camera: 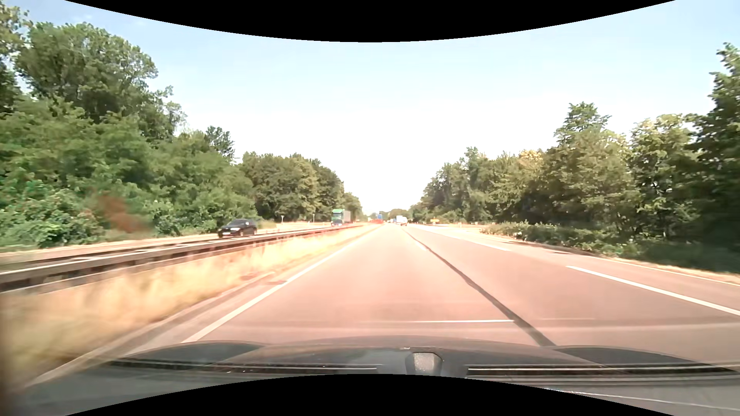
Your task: Follow the waypoints while adhering to traffic rules and regulations
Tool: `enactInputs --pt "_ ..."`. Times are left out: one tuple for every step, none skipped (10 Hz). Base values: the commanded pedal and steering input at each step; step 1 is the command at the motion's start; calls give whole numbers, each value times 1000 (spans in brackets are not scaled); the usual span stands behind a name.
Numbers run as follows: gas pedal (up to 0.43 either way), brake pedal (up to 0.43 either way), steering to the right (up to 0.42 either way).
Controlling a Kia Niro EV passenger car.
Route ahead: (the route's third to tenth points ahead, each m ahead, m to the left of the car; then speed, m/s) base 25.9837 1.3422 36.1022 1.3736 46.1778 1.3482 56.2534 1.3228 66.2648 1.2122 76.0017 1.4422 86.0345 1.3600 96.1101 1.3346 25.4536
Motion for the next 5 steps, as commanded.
enactInputs --pt "189 0 -1" --pt "189 0 -1" --pt "189 0 -1" --pt "189 0 0" --pt "189 0 0"
